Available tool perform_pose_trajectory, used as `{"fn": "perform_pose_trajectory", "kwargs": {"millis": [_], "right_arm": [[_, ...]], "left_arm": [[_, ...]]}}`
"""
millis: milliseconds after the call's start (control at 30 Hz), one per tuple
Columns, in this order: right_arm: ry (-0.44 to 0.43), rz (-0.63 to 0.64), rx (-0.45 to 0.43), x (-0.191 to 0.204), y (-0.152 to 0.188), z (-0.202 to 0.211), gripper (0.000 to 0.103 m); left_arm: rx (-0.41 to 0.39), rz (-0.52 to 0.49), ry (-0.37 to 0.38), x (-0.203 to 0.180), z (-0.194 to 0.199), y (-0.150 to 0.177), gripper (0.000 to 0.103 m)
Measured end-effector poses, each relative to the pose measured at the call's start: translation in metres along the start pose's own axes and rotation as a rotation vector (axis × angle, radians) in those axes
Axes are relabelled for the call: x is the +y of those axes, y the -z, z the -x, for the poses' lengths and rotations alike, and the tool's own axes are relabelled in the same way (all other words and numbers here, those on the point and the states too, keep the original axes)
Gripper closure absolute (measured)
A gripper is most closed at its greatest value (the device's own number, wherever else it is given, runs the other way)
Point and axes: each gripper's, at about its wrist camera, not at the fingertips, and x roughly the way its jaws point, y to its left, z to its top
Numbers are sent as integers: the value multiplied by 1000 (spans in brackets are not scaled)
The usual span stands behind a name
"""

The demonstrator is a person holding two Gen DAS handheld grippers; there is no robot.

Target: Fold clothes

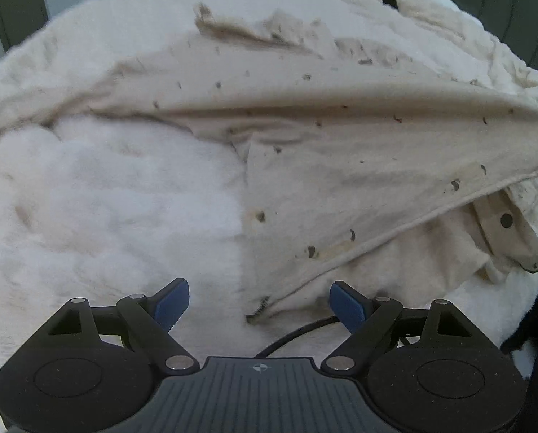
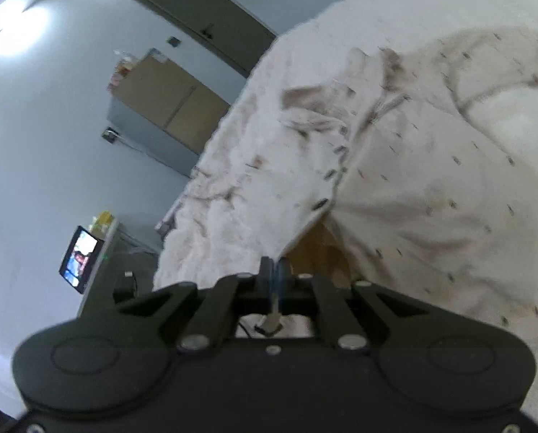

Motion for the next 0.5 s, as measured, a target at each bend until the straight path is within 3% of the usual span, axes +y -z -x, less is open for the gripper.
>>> {"fn": "perform_pose_trajectory", "kwargs": {"millis": [100,167,200,333,433,500], "right_arm": [[-4,-31,26,-11,9,-12,102],[-11,-34,29,-13,9,-17,102],[-13,-34,30,-14,9,-19,102],[-9,-20,39,-14,6,-24,102],[-4,-11,36,-14,2,-21,102],[3,-4,28,-14,-1,-17,102]], "left_arm": [[11,37,39,1,-13,-1,28],[4,76,72,5,-16,-1,89],[-6,98,85,8,-13,-1,98],[-80,147,99,15,16,2,99],[-136,196,57,18,54,7,99],[-202,285,84,20,92,18,99]]}}
